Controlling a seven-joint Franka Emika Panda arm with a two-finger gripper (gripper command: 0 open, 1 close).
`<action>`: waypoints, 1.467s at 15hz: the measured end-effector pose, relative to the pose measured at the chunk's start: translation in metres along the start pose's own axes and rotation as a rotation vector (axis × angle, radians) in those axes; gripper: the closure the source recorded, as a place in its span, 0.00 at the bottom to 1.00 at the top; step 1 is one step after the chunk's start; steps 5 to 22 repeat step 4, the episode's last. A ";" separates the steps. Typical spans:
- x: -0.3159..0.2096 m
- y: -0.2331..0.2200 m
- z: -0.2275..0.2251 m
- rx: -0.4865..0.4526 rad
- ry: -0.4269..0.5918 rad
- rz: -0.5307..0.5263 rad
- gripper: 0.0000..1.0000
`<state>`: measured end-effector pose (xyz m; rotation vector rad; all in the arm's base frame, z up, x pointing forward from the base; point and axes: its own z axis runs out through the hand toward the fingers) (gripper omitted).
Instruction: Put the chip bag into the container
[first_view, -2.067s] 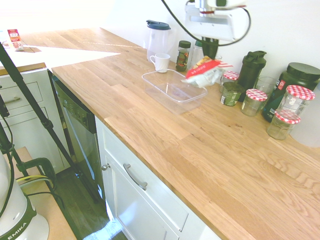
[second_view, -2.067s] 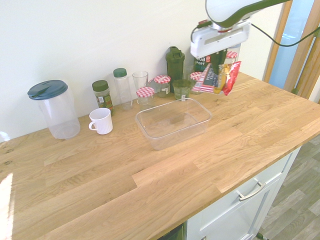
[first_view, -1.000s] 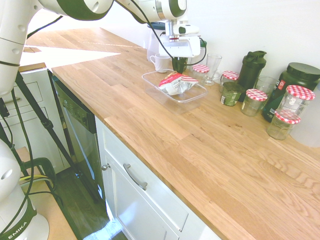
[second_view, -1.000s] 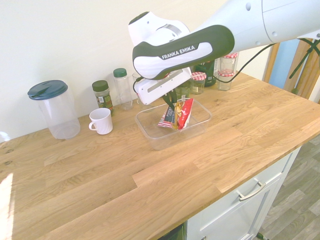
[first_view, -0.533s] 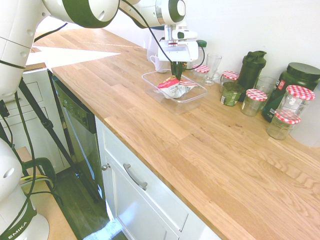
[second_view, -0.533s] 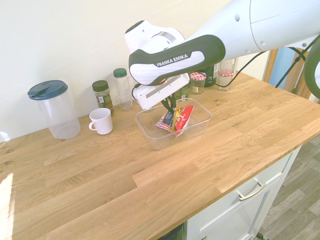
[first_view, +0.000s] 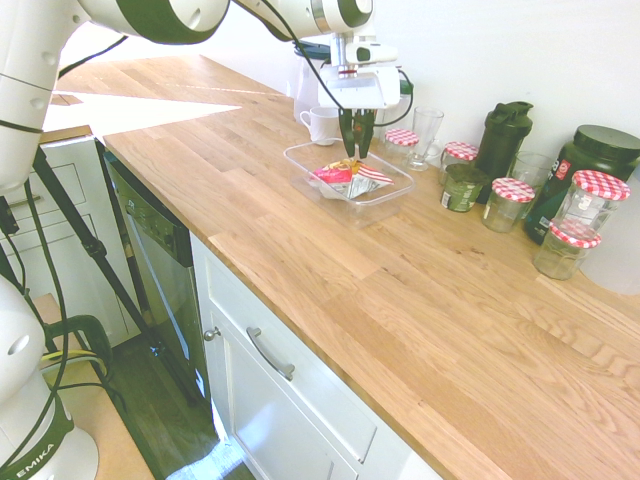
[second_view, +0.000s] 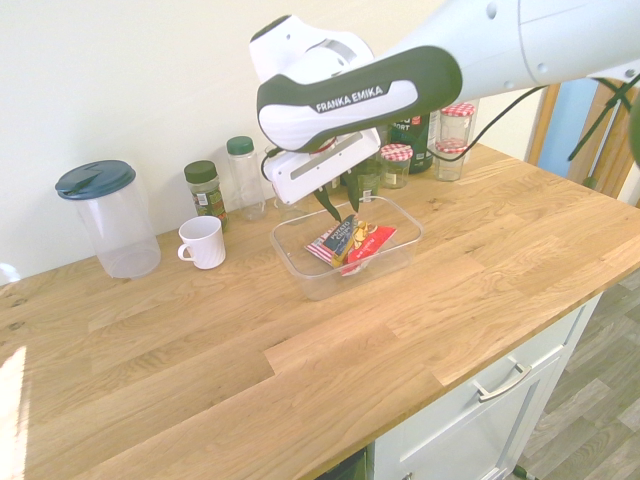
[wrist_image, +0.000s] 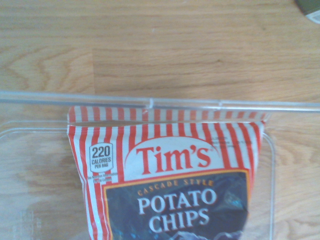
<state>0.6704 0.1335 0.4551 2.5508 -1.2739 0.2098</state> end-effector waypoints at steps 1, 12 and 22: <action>-0.001 0.011 -0.011 0.011 0.001 0.003 0.00; -0.007 0.046 -0.033 0.082 -0.025 -0.019 0.00; -0.007 0.046 -0.033 0.082 -0.025 -0.019 0.00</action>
